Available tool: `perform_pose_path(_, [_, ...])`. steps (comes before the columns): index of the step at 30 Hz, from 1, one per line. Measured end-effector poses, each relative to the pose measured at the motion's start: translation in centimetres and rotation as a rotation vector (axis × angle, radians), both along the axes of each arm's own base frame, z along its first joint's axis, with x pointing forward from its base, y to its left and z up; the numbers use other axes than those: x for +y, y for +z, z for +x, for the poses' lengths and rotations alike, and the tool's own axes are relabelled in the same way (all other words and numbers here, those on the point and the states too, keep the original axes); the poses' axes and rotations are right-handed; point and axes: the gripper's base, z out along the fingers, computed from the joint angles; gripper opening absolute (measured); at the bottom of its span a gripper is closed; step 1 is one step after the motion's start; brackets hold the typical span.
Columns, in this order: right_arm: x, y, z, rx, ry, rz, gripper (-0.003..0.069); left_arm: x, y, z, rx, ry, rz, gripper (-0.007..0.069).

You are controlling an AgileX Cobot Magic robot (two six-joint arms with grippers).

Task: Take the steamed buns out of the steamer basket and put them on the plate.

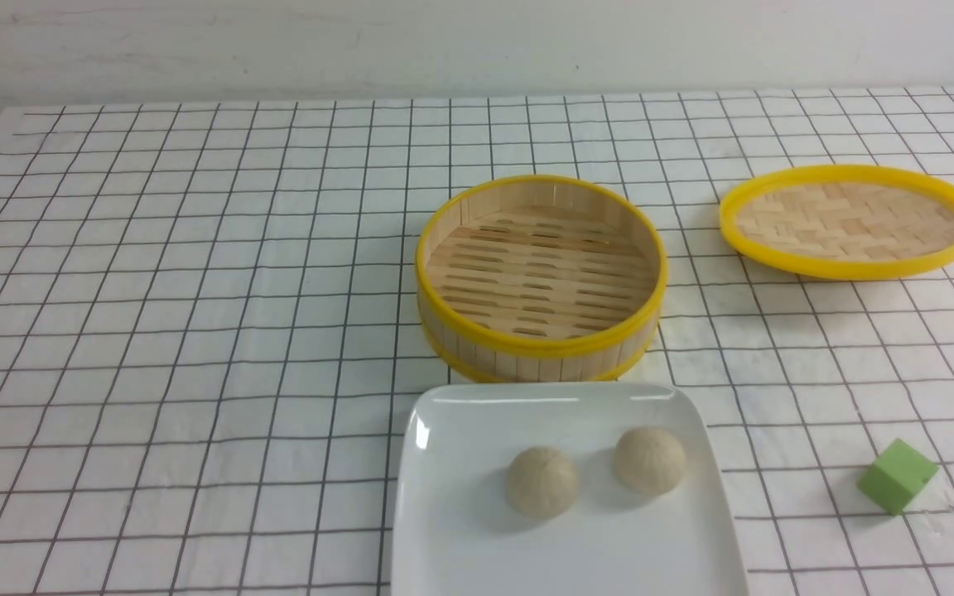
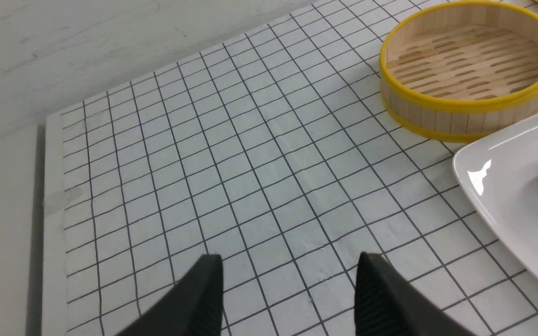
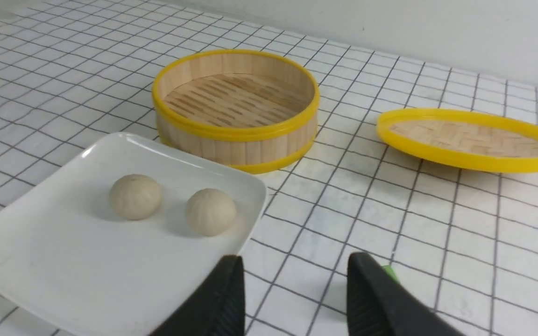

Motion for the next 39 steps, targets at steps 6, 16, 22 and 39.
perform_pose_path(6, [0.3, -0.8, 0.3, 0.034, 0.014, 0.01, 0.0287, 0.0, 0.0, 0.0, -0.002, 0.003, 0.002, 0.0397])
perform_pose_path(16, [0.2, -0.9, 0.4, 0.026, 0.004, -0.004, 0.0232, 0.0, 0.0, 0.0, -0.003, 0.003, 0.003, 0.0397])
perform_pose_path(22, [0.4, -1.7, 1.7, -0.062, -0.024, 0.017, 0.0232, 0.0, 0.0, 0.0, -0.003, 0.004, 0.004, 0.0397])
perform_pose_path(39, [1.2, -10.3, 5.0, -0.05, -0.063, -0.066, 0.0239, 0.1, 0.0, 0.1, -0.006, 0.009, 0.007, 0.0397])
